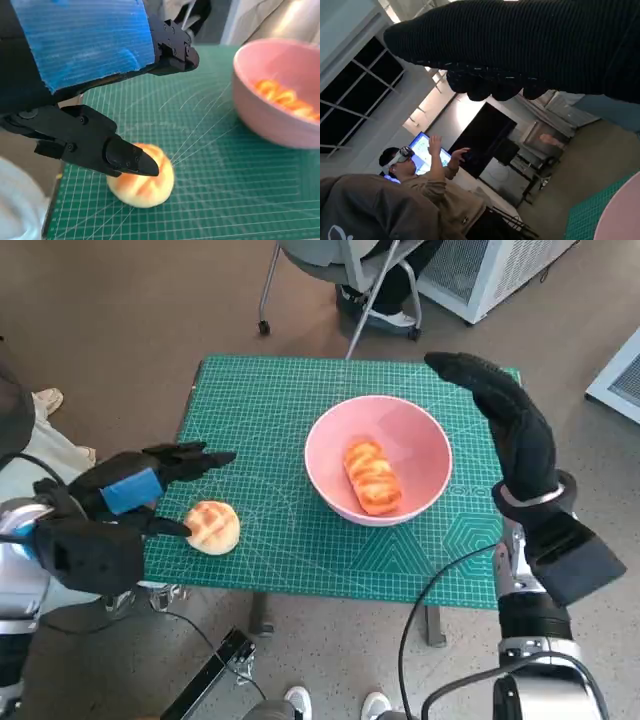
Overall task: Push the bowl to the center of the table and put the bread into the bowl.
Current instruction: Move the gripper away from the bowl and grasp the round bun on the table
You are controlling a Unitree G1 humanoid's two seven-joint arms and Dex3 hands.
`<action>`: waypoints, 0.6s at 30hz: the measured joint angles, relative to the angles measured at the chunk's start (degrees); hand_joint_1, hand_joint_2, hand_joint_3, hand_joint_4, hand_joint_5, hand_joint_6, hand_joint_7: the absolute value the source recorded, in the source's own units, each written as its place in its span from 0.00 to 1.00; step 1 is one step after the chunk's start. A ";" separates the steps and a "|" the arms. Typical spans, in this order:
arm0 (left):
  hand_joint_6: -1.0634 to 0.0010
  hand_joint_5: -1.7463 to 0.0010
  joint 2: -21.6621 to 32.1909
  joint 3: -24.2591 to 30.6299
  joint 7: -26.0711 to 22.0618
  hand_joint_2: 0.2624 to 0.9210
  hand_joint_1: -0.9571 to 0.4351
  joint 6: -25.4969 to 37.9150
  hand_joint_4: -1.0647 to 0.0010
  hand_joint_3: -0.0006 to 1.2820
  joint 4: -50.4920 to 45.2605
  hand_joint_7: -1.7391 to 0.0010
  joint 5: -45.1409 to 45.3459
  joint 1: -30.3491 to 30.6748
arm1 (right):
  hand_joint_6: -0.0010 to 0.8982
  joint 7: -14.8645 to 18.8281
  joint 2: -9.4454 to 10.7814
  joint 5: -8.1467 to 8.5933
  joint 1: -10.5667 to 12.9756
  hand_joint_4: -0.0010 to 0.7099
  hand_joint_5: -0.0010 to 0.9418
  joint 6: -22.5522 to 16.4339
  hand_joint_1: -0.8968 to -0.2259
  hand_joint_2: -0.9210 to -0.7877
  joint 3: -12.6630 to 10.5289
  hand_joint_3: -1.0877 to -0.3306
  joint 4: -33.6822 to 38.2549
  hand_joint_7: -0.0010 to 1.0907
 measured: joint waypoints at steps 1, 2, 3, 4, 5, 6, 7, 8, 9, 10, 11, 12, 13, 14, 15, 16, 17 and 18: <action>0.68 1.00 -0.20 -0.57 0.15 0.79 0.60 0.04 0.80 0.00 0.62 0.99 0.60 0.00 | 0.00 0.15 0.01 0.24 -0.02 0.38 0.01 0.11 0.29 0.00 0.00 0.38 0.00 0.62; 0.68 1.00 -0.38 -1.10 0.26 0.79 0.60 0.14 0.81 0.00 1.13 0.99 1.05 0.00 | 0.00 0.29 0.01 0.32 -0.02 0.38 0.01 0.18 0.29 0.00 0.00 0.38 0.00 0.62; 0.68 1.00 -0.67 -1.65 0.35 0.79 0.60 0.22 0.81 0.00 1.77 0.99 1.64 -0.02 | 0.00 0.43 0.01 0.35 -0.02 0.38 0.01 0.29 0.29 0.00 0.00 0.38 -0.02 0.62; 0.68 1.00 -0.99 -2.16 0.46 0.79 0.60 0.25 0.81 0.00 2.40 0.99 2.26 -0.15 | 0.00 0.53 0.01 0.38 -0.02 0.38 0.01 0.40 0.29 0.00 0.00 0.39 -0.04 0.62; 0.68 1.00 -1.37 -2.76 0.54 0.80 0.60 0.32 0.81 0.00 3.18 0.99 2.98 -0.35 | 0.00 0.62 0.02 0.43 -0.03 0.38 0.01 0.51 0.29 0.00 0.00 0.39 -0.07 0.62; 0.68 1.00 -1.68 -3.37 0.65 0.80 0.60 0.42 0.81 0.00 3.90 1.00 3.47 -0.53 | 0.00 0.70 0.04 0.50 -0.04 0.38 0.01 0.57 0.29 0.00 0.01 0.39 -0.10 0.62; 0.68 1.00 -2.05 -4.08 0.77 0.80 0.60 0.40 0.81 0.00 4.85 1.00 4.11 -0.78 | 0.00 0.82 0.04 0.60 -0.04 0.38 0.01 0.62 0.29 0.00 0.00 0.39 -0.13 0.62; 0.69 1.00 -2.33 -4.64 0.86 0.80 0.59 0.40 0.81 0.00 5.57 1.00 4.70 -1.02 | 0.00 0.94 0.05 0.66 -0.04 0.38 0.01 0.68 0.29 0.00 0.00 0.39 -0.15 0.62; 0.69 1.00 -2.65 -5.29 0.96 0.80 0.59 0.38 0.81 0.00 6.49 1.00 5.37 -1.34 | 0.00 1.03 0.05 0.70 -0.03 0.38 0.01 0.70 0.29 0.00 -0.02 0.39 -0.17 0.62; 0.69 1.00 -3.03 -5.95 1.03 0.80 0.59 0.38 0.82 0.00 7.58 1.00 5.93 -1.77 | 0.00 1.10 0.04 0.74 -0.04 0.38 0.01 0.73 0.29 0.00 -0.03 0.39 -0.18 0.62; 0.69 1.00 -3.37 -6.62 1.24 0.80 0.59 0.36 0.82 0.00 8.61 1.00 6.81 -2.20 | 0.00 1.18 0.04 0.77 -0.03 0.38 0.01 0.74 0.29 0.00 -0.05 0.39 -0.20 0.62; 0.69 1.00 -3.71 -7.19 1.48 0.80 0.59 0.39 0.82 0.00 9.60 1.00 7.51 -2.66 | 0.00 1.27 0.04 0.79 -0.04 0.38 0.01 0.78 0.29 0.00 -0.06 0.39 -0.20 0.62; 0.69 1.00 -4.06 -7.97 1.74 0.80 0.59 0.46 0.82 0.00 10.74 1.00 8.25 -3.15 | 0.00 1.42 0.04 0.80 -0.04 0.38 0.01 0.80 0.29 0.00 -0.07 0.39 -0.22 0.62; 0.68 1.00 -4.37 -8.61 1.93 0.81 0.59 0.45 0.82 0.00 11.79 1.00 8.99 -3.67 | 0.00 1.54 0.02 0.80 -0.02 0.38 0.01 0.80 0.29 0.00 -0.10 0.40 -0.23 0.62; 0.68 1.00 -4.66 -9.23 2.08 0.81 0.59 0.51 0.82 0.00 12.85 0.99 9.71 -4.15 | 0.00 1.60 0.02 0.81 -0.03 0.38 0.01 0.81 0.29 0.00 -0.11 0.40 -0.24 0.62; 0.66 1.00 -4.93 -9.78 2.24 0.81 0.59 0.58 0.81 0.00 13.82 0.99 10.24 -4.64 | 0.00 1.64 0.02 0.81 -0.03 0.38 0.01 0.81 0.29 0.00 -0.12 0.40 -0.24 0.62; 0.65 1.00 -5.25 -10.44 2.45 0.81 0.59 0.63 0.81 0.00 15.04 0.99 10.94 -5.22 | 0.00 1.69 0.00 0.81 -0.02 0.38 0.01 0.81 0.29 0.00 -0.16 0.40 -0.26 0.62; 0.63 0.99 -5.55 -10.95 2.65 0.82 0.59 0.65 0.80 0.01 16.01 0.98 11.60 -5.63 | 0.00 1.74 -0.01 0.82 -0.02 0.38 0.01 0.81 0.29 0.00 -0.20 0.40 -0.25 0.62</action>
